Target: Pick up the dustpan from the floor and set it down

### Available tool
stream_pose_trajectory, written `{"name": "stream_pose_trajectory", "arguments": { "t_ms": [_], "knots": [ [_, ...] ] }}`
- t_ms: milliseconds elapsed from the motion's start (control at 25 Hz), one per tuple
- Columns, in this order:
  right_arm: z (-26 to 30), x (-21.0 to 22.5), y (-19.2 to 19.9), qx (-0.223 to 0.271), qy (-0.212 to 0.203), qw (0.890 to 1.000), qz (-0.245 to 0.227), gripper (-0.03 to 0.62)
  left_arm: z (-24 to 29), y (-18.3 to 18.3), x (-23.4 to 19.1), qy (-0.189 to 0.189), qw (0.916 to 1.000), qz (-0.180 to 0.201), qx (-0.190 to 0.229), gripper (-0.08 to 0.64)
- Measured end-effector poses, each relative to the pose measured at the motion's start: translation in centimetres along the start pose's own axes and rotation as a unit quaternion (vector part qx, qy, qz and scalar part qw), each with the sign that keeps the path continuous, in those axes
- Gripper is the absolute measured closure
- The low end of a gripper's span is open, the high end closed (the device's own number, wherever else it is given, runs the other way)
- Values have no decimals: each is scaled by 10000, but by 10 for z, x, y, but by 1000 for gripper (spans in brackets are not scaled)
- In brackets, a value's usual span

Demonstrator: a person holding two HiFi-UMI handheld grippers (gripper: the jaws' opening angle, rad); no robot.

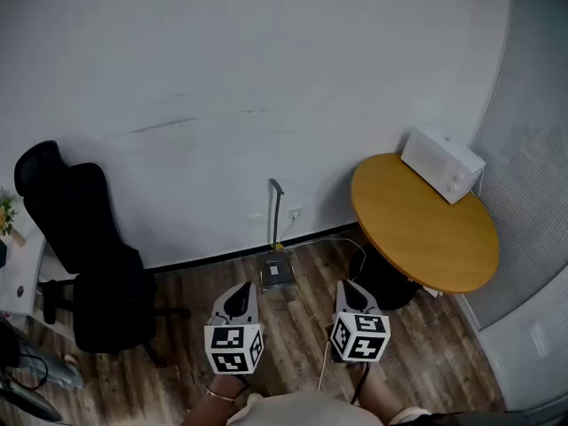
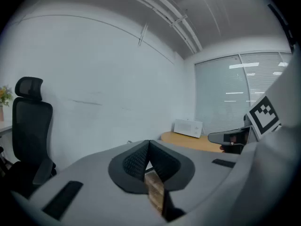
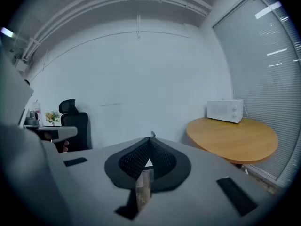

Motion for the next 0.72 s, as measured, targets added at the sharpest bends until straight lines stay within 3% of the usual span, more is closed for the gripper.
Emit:
{"name": "stream_pose_trajectory", "arguments": {
  "t_ms": [720],
  "knots": [
    [10,40,6,-30,-115,9995,294,560,22,4,24,-140,9998,72,-111,543]
  ]
}}
Point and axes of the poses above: the fingertips, and each gripper's own axes: z forward along the fingers, x to its right, y out of its underside, the point moved 6 cm from there along -z, backward along the fingers, and after that the axes turned 5 degrees about y, right-handed, at the moved point
